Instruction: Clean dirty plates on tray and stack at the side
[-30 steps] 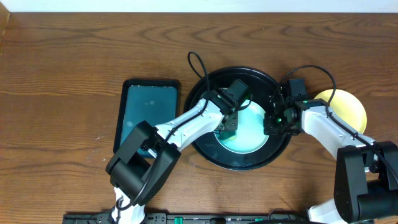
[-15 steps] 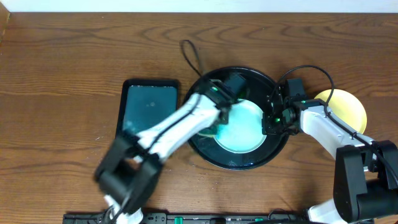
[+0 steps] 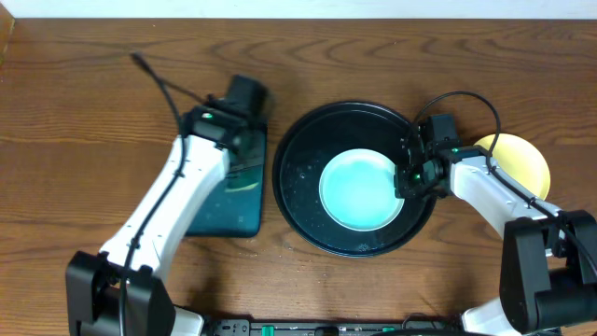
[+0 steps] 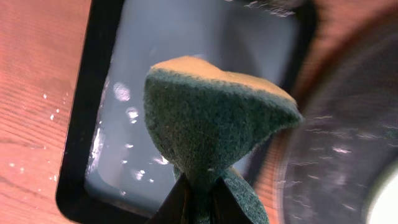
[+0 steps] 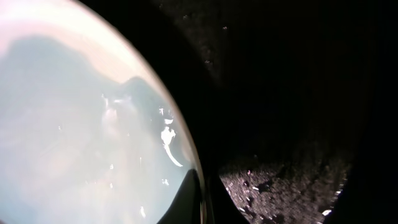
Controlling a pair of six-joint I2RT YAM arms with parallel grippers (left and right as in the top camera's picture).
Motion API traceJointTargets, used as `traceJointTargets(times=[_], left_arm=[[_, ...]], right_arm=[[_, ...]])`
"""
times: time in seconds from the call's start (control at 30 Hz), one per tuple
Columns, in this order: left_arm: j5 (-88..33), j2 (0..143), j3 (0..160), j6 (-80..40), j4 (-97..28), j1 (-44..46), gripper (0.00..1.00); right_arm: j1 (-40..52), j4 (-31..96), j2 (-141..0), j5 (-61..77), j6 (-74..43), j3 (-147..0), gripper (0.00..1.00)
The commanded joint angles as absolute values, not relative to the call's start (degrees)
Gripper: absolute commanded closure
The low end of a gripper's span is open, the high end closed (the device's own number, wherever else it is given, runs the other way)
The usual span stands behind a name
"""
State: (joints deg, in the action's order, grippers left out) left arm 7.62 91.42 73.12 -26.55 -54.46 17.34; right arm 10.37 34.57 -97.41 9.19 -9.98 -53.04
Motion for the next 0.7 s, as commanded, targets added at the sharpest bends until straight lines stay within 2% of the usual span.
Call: traceJointTargets(times=[0.0,0.3,0.47,0.5,0.53,0.57,0.67], left_arm=[[-1.34,91.83,67.92,-18.72,-50.85,11.79,0.89],[-7.05,90.83,65.30,-17.32,-49.12,6.59,0.65],[-10.39,87.61,65.87,-17.10,-49.19,6.55,0.57],[-12.05,86.72,65.87,-16.43,-49.19,6.55,0.56],[-15.16,85.41,65.87,-14.83,-49.17,6.55,0.53],[-17.26,84.44,65.87,-14.22,-49.21,6.55,0.51],[-22.57,81.82,65.87,-13.50,-49.36,6.57,0.44]], right_arm=[[11.97,38.35,-90.83,-2.70,-8.88,-56.47,0.99],[21.65,39.22,-77.62,-20.62,-7.62,-57.45,0.99],[20.49,40.10,-78.17,-11.29,-7.64,-57.04,0.98],[19.33,40.12,-79.40,-9.21,-7.66,-56.64,0.94],[17.54,39.86,-81.52,-5.67,-7.64,-56.03,0.80],[16.32,39.64,-83.20,-3.09,-7.64,-55.72,0.76],[12.73,38.81,-89.17,5.32,-7.42,-55.57,0.73]])
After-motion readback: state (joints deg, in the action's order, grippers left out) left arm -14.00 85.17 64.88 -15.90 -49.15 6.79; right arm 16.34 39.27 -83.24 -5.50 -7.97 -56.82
